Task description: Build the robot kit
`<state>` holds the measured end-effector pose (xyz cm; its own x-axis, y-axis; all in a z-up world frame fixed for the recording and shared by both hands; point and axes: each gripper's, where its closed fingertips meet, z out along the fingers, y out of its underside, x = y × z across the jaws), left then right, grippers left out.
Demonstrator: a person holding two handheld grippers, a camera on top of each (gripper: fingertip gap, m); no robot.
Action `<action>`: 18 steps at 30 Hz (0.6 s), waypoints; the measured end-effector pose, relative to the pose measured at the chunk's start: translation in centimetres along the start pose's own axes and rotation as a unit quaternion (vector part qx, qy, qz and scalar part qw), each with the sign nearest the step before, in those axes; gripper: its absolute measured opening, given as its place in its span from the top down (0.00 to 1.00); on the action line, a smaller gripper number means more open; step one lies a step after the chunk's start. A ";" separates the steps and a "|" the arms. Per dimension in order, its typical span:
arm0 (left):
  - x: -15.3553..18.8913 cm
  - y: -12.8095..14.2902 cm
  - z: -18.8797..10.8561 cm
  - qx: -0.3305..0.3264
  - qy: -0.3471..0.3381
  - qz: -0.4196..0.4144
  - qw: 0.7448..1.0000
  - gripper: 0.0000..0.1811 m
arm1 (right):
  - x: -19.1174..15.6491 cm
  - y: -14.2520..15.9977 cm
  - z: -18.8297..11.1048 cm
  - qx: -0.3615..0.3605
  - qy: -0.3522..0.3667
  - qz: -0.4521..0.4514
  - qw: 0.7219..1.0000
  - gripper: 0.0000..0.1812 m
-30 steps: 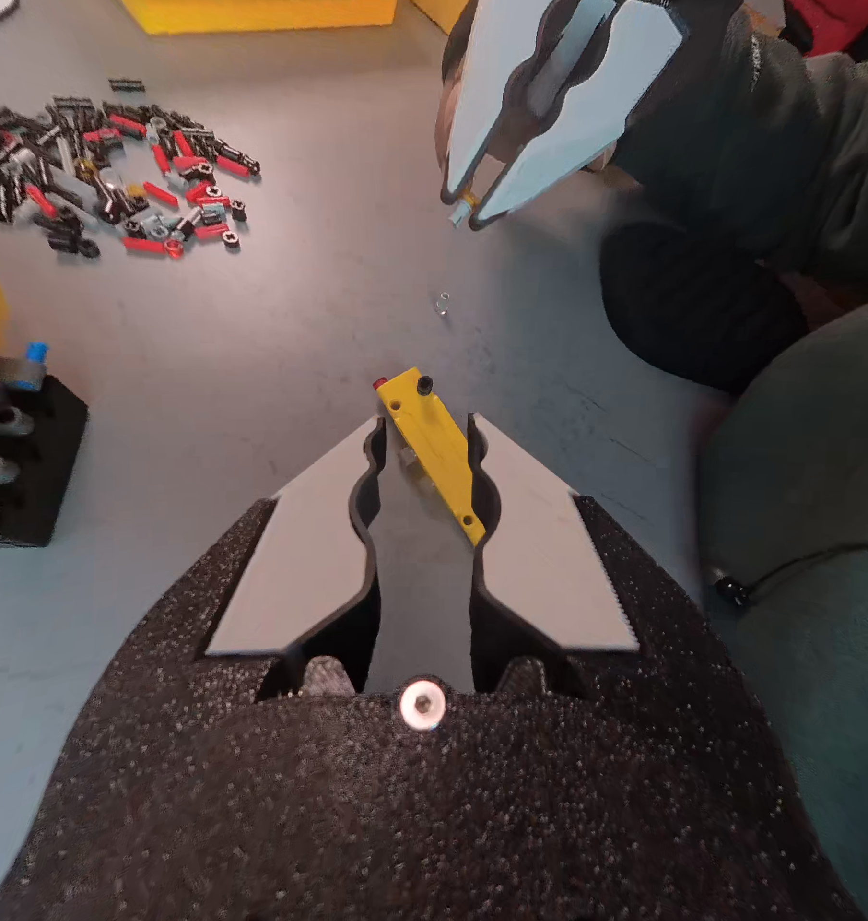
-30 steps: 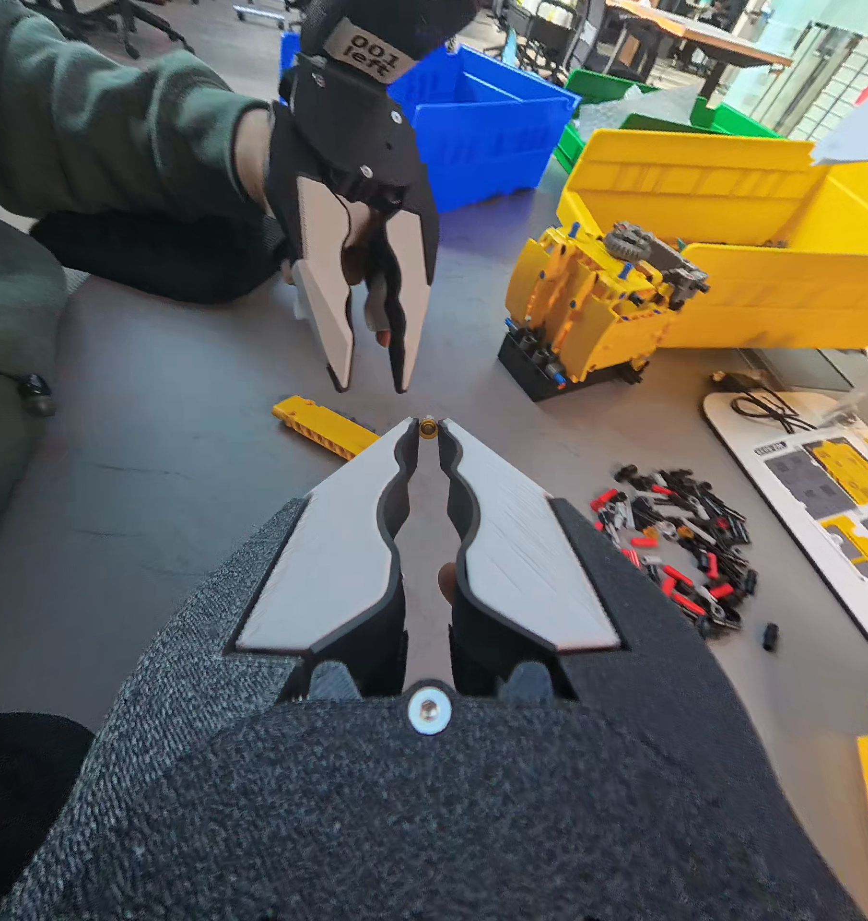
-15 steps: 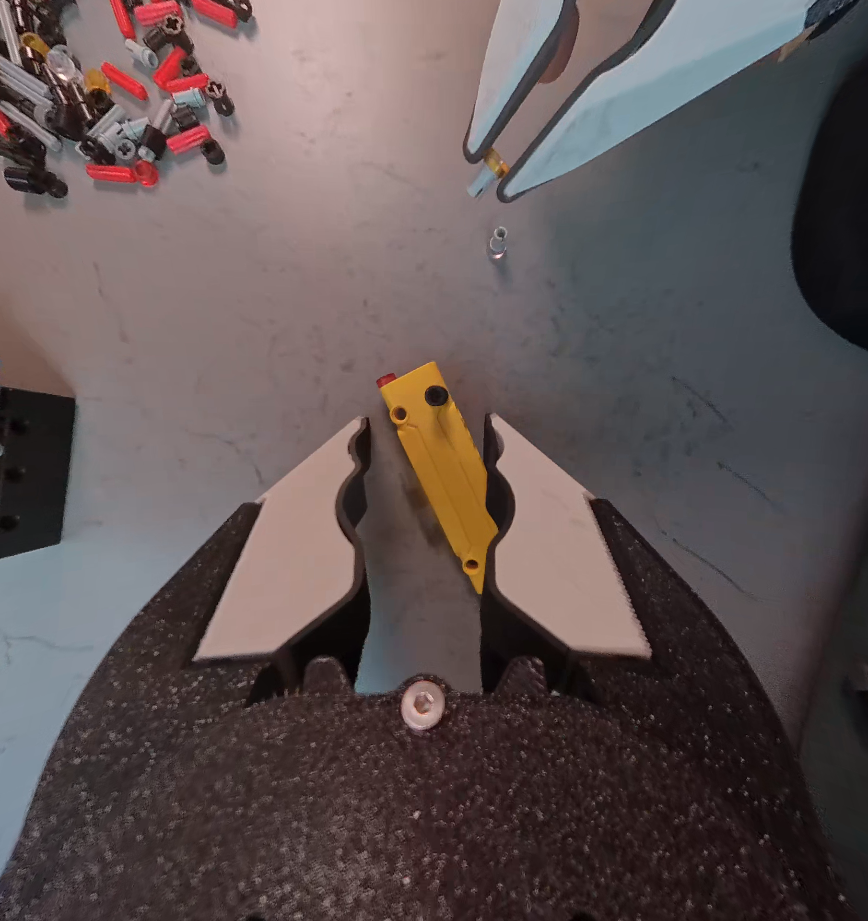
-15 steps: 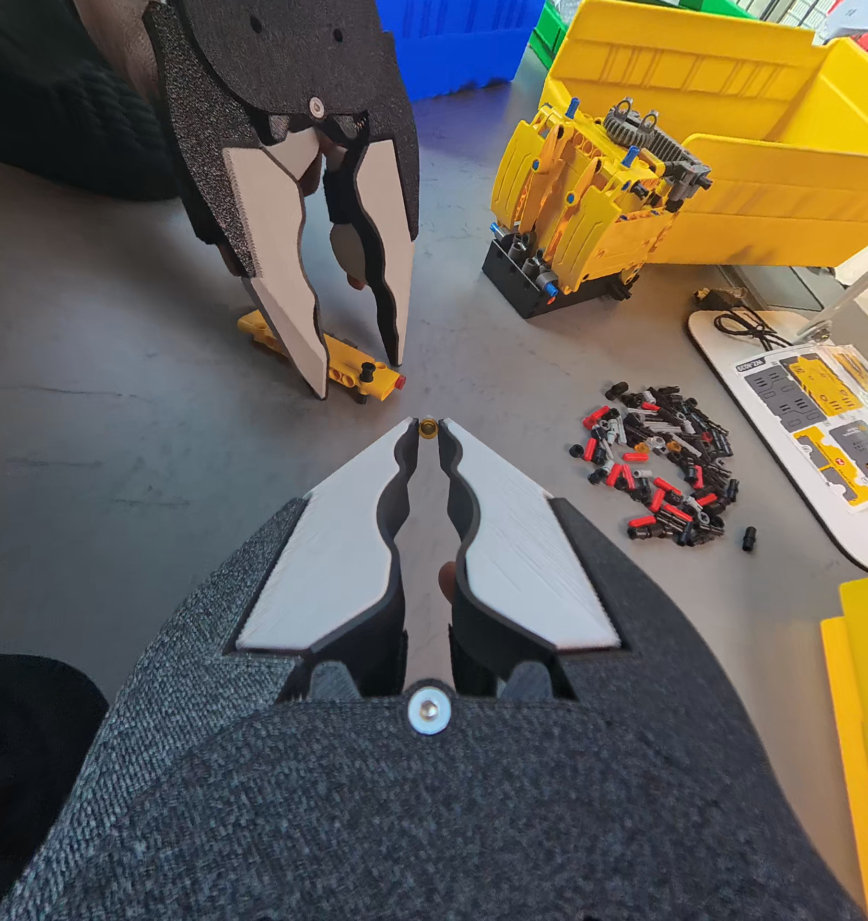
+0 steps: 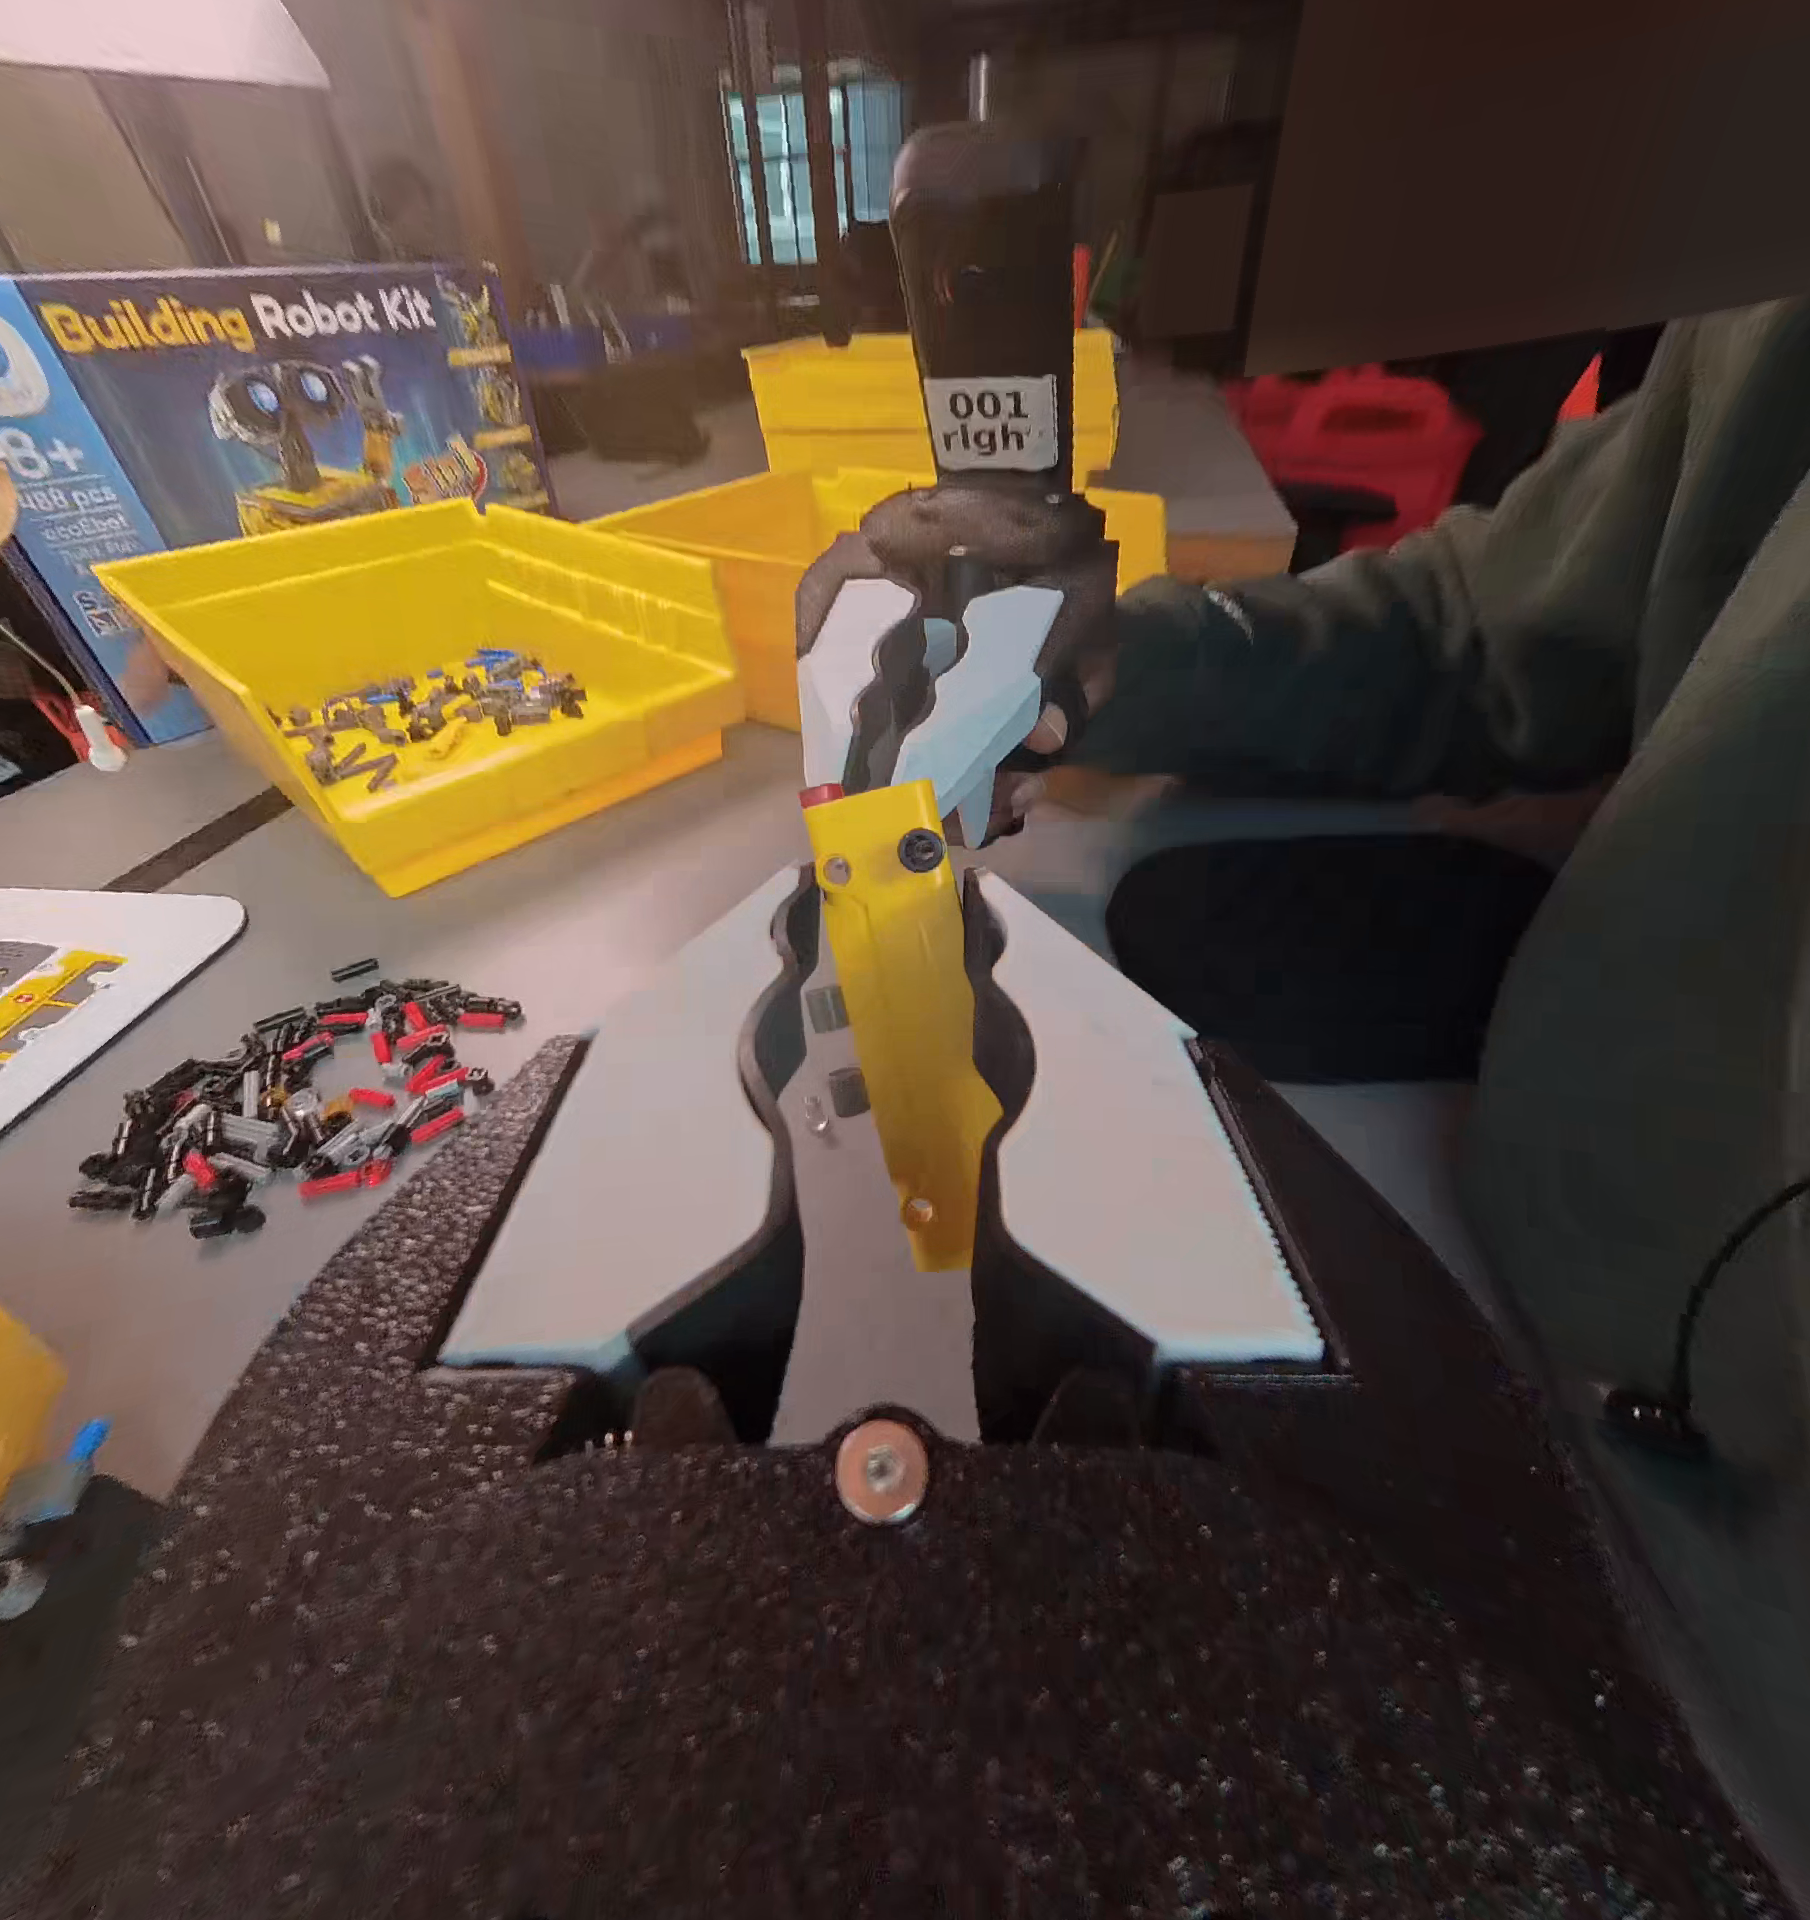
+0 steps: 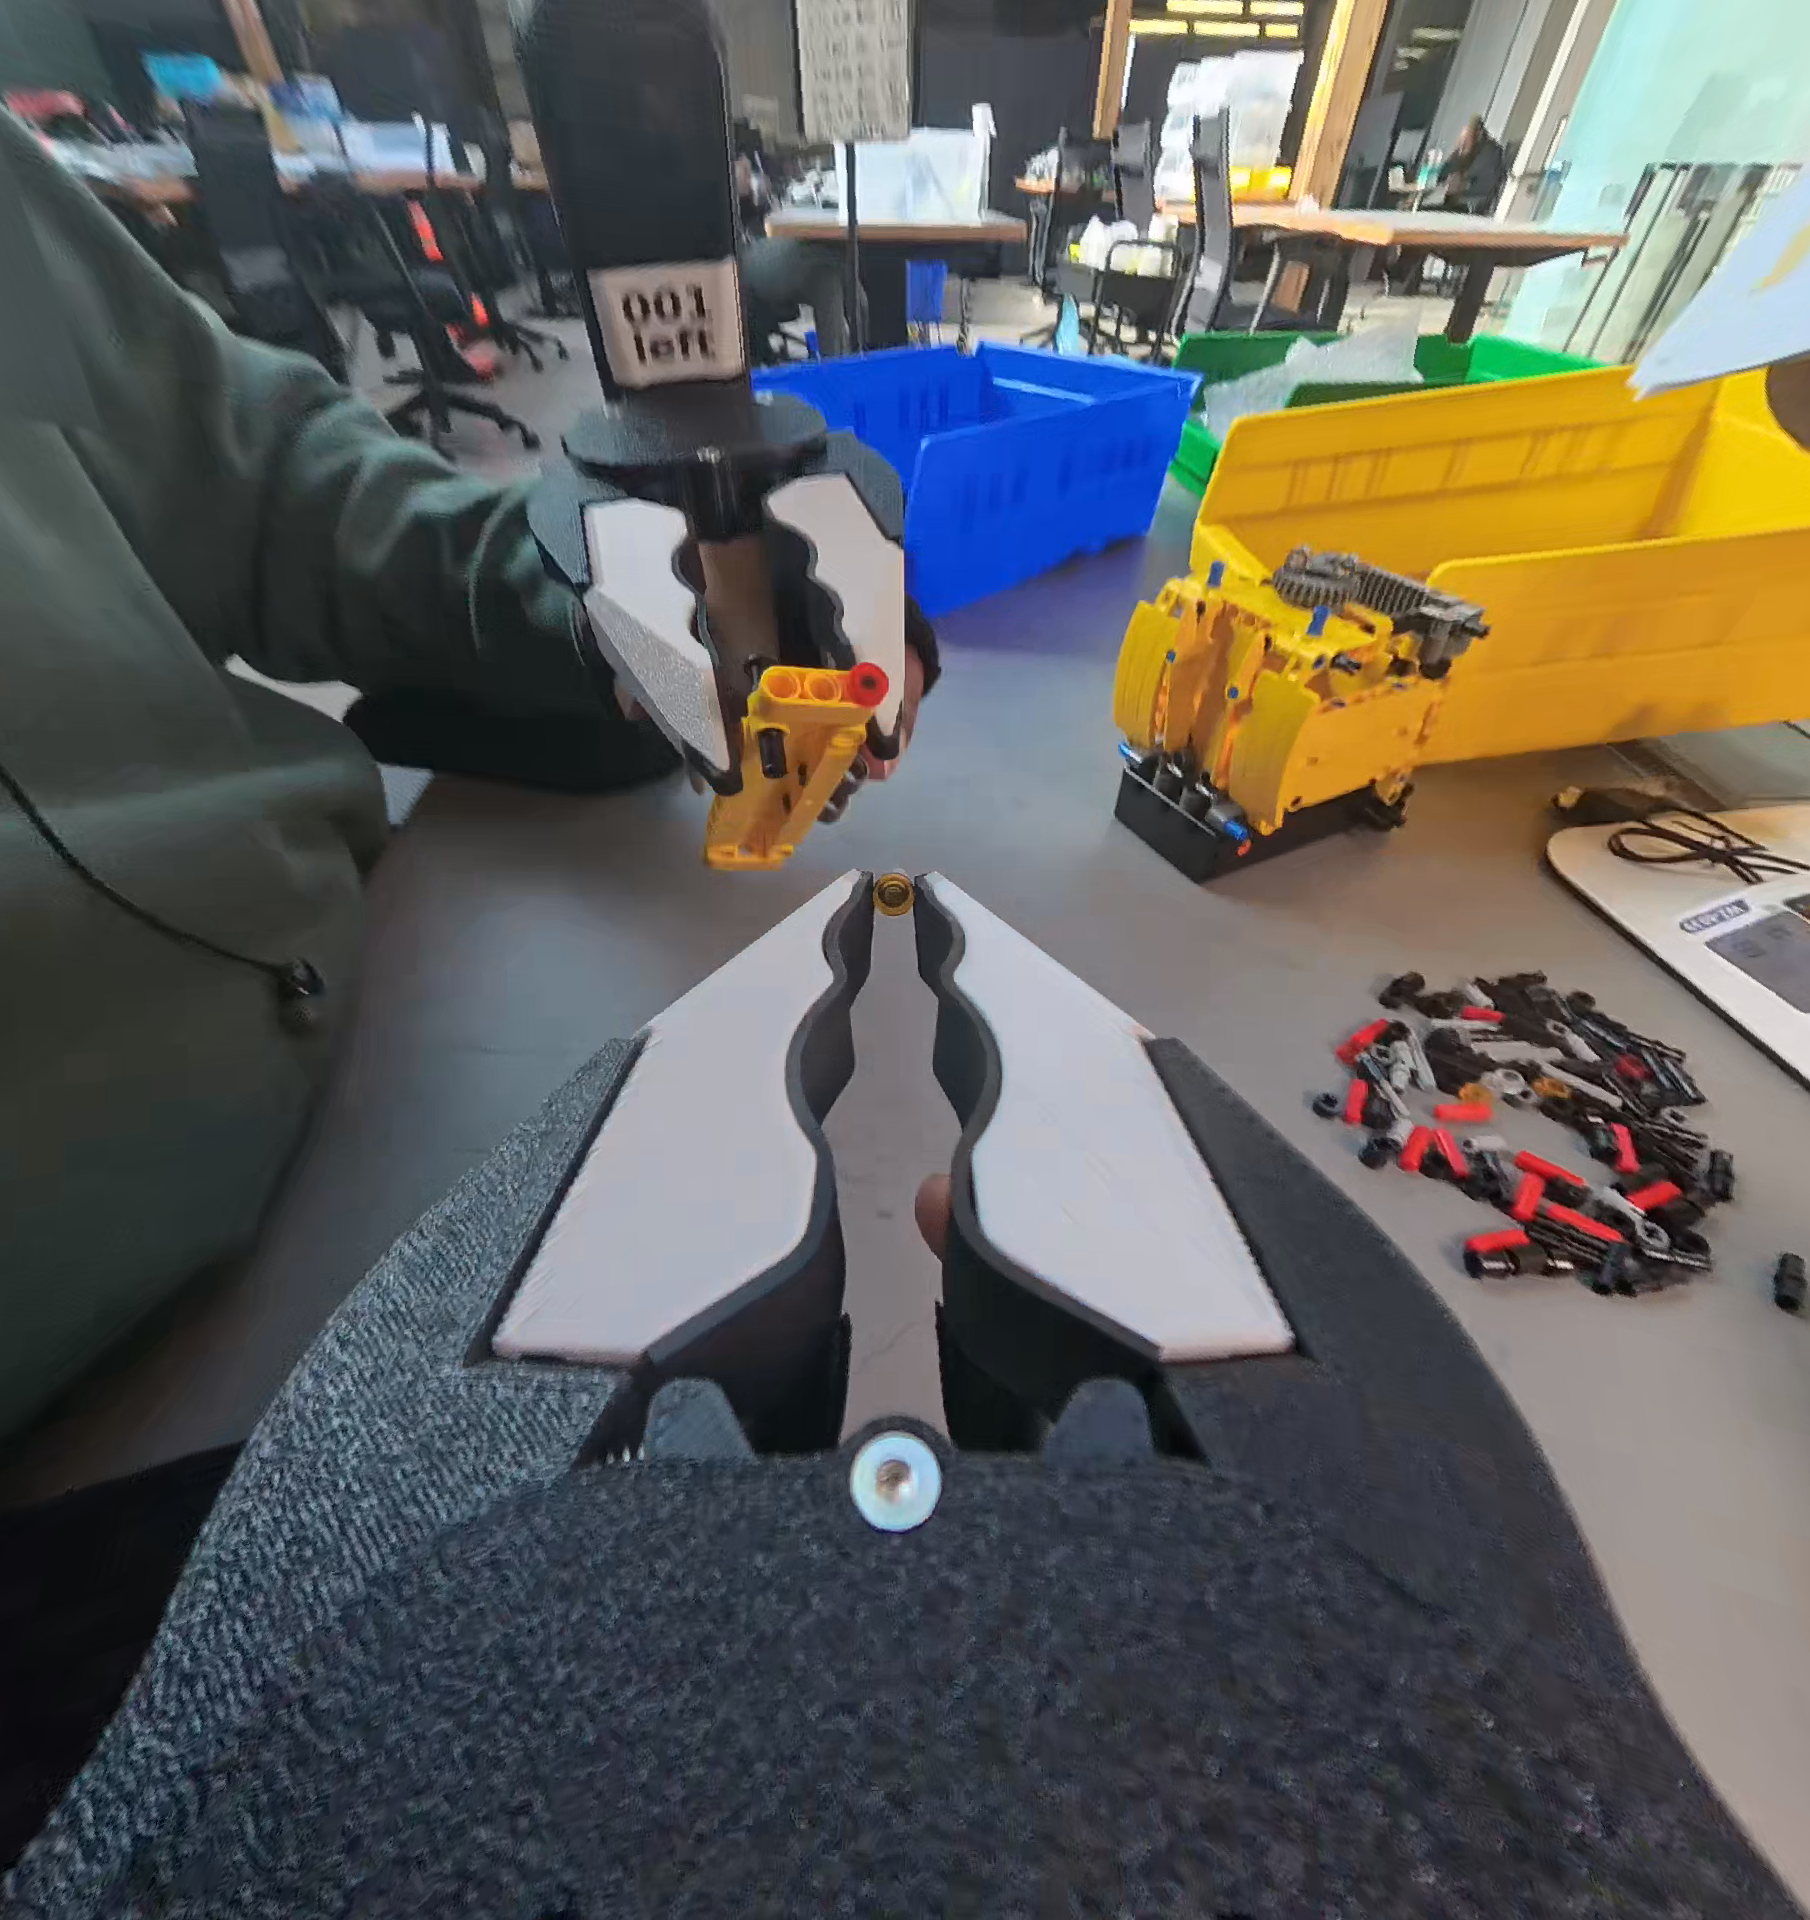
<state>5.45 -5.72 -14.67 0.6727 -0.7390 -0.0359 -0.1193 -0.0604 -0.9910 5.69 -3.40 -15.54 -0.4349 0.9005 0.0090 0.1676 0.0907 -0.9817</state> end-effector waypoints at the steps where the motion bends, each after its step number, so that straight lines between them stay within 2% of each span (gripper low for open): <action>1: 0.1 -0.3 0.0 0.020 -0.004 -0.009 1.000 0.85 | -0.1 -0.8 -0.2 0.013 -0.006 0.009 1.000 0.96; 3: 0.0 0.5 0.3 0.031 -0.015 -0.020 0.999 0.85 | -0.7 -1.5 -0.3 0.019 -0.024 0.018 0.999 0.96; 5: 0.4 1.3 0.6 0.026 -0.014 -0.028 0.999 0.85 | -1.4 -1.0 0.1 -0.006 -0.033 0.011 0.999 0.96; 12: 1.2 1.3 0.7 0.026 0.002 -0.007 1.000 0.85 | -1.7 -0.1 1.1 -0.012 -0.057 0.037 0.998 0.96; 18: 1.2 3.6 1.2 -0.056 -0.009 0.020 0.998 0.85 | -2.1 0.6 1.9 -0.027 -0.071 0.044 0.996 0.96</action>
<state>6.70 -5.97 -18.43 0.6792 -0.7296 -0.0793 -0.2266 -0.1058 -0.9682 5.02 -6.06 -16.52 -0.5372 0.8366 -0.1073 0.2558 0.0403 -0.9659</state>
